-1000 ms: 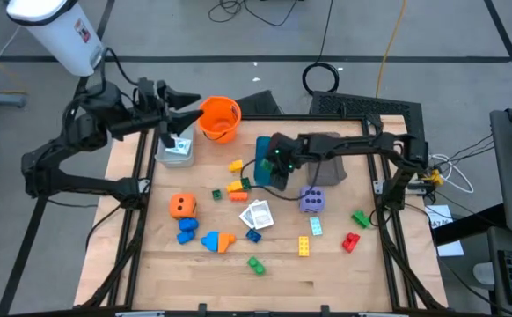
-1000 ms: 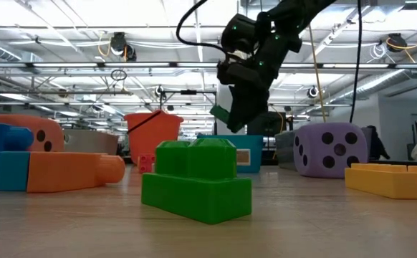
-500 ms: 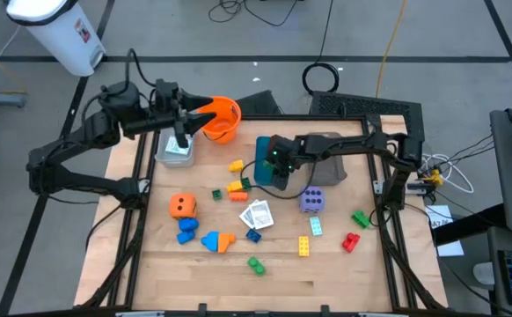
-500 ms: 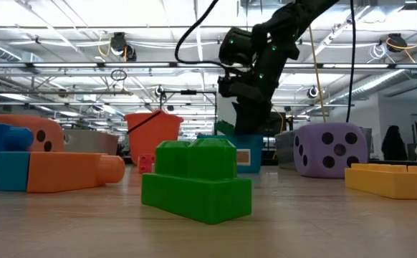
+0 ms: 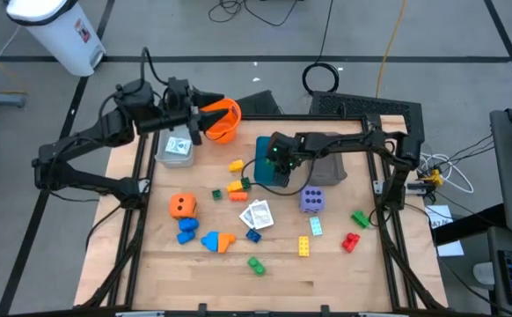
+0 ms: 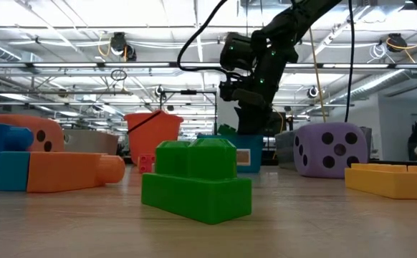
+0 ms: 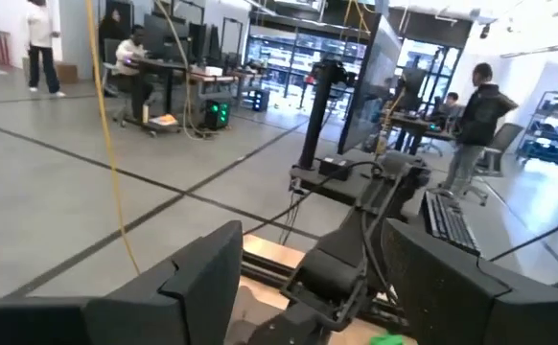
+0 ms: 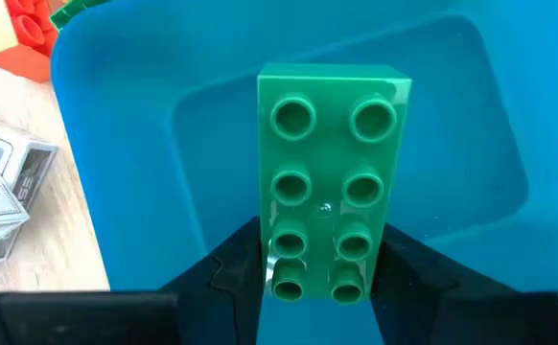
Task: Pick & Place Toys
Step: Put the green game piece into the blue bin
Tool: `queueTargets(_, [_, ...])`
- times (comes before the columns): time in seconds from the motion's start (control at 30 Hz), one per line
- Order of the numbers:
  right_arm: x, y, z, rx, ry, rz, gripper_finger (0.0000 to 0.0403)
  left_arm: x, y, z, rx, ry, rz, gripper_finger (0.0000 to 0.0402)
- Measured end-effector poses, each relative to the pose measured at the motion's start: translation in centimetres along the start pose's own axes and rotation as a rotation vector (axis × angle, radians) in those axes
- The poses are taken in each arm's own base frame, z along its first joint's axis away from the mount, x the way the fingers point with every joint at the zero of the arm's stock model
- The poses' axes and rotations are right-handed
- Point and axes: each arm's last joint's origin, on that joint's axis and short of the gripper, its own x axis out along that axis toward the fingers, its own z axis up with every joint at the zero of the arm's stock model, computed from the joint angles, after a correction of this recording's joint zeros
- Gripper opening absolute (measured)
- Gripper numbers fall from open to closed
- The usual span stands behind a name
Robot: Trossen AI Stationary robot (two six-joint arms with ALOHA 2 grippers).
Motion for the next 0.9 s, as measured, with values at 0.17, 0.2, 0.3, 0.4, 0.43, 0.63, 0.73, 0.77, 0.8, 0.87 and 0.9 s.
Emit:
queueTargets(0.17, [0.0, -0.2, 0.1, -0.017, -0.011, -0.002, 0.015, -0.8, -0.1, 0.3, 0.001, -0.008, 0.001, 0.0263])
queueTargets(0.2, [0.0, -0.2, 0.2, -0.024, -0.015, -0.001, 0.0155, -1.0, -0.1, 0.4, 0.004, -0.01, -0.001, 0.0265])
queueTargets(0.3, [0.0, 0.1, 0.1, -0.056, -0.014, 0.004, 0.0172, -1.7, -0.2, 0.7, 0.031, -0.015, -0.001, 0.0265])
queueTargets(0.4, [0.0, 0.6, 0.3, -0.088, -0.03, 0.011, 0.0183, -2.1, -0.3, 0.9, 0.055, -0.026, -0.002, 0.026])
queueTargets(0.43, [0.0, 0.7, 0.3, -0.094, -0.041, 0.013, 0.0186, -2.3, -0.3, 1.0, 0.056, -0.031, -0.002, 0.0258])
queueTargets(0.63, [0.0, 0.9, 0.7, -0.061, -0.082, 0.019, 0.0197, -4.1, -0.5, 1.5, 0.056, -0.041, -0.002, 0.0251])
queueTargets(0.73, [-0.5, 1.0, 0.9, -0.011, -0.103, 0.047, 0.02, -6.1, -0.6, 1.5, 0.068, 0.004, 0.012, 0.0251])
queueTargets(0.77, [-0.8, 1.1, 1.0, -0.002, -0.113, 0.067, 0.02, -6.8, -0.6, 1.4, 0.066, 0.026, 0.026, 0.0251])
queueTargets(0.8, [-1.1, 1.1, 1.2, 0.004, -0.134, 0.088, 0.02, -7.4, -0.6, 1.2, 0.056, 0.046, 0.043, 0.0251])
queueTargets(0.87, [-1.6, 1.2, 1.8, 0.015, -0.196, 0.125, 0.0199, -8.4, -0.5, 0.8, 0.023, 0.069, 0.064, 0.0251])
queueTargets(0.9, [-2.0, 1.3, 1.9, 0.018, -0.216, 0.139, 0.0198, -8.7, -0.5, 0.6, 0.007, 0.068, 0.065, 0.0251])
